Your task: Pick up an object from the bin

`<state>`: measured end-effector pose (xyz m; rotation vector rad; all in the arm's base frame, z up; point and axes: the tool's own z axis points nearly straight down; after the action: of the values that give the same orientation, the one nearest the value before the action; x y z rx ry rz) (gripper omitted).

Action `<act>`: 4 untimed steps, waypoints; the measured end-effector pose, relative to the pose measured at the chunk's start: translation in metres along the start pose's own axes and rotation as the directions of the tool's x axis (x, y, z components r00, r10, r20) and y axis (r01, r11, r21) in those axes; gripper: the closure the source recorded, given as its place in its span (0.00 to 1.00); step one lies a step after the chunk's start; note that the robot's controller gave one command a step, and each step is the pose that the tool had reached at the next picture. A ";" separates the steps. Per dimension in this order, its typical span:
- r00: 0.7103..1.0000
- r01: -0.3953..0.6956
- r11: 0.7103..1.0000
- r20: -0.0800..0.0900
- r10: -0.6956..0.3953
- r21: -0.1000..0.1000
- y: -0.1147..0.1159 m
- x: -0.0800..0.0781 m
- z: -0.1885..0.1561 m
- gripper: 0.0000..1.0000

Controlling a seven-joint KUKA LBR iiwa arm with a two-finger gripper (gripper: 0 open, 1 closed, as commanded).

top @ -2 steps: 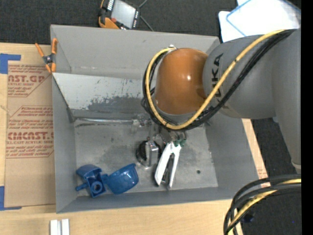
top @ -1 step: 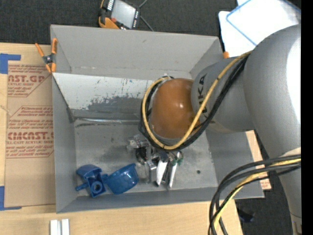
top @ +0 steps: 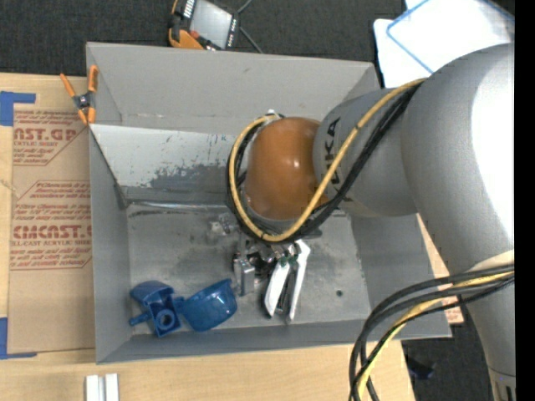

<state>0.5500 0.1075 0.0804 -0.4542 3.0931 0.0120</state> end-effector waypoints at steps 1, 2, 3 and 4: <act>1.000 -0.008 1.000 -0.018 0.008 -0.001 -0.034 0.040 0.009 1.00; 1.000 -0.008 1.000 -0.018 0.008 -0.002 -0.034 0.040 0.009 1.00; 1.000 -0.023 1.000 -0.014 0.023 -0.002 -0.028 0.024 -0.004 1.00; 1.000 -0.005 1.000 -0.020 0.004 -0.004 -0.022 0.029 0.007 0.00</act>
Offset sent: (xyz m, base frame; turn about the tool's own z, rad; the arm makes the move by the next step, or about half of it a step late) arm 0.0000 0.0000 0.0000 0.0000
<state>0.5281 0.0784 0.0729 -0.4502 3.1142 0.0134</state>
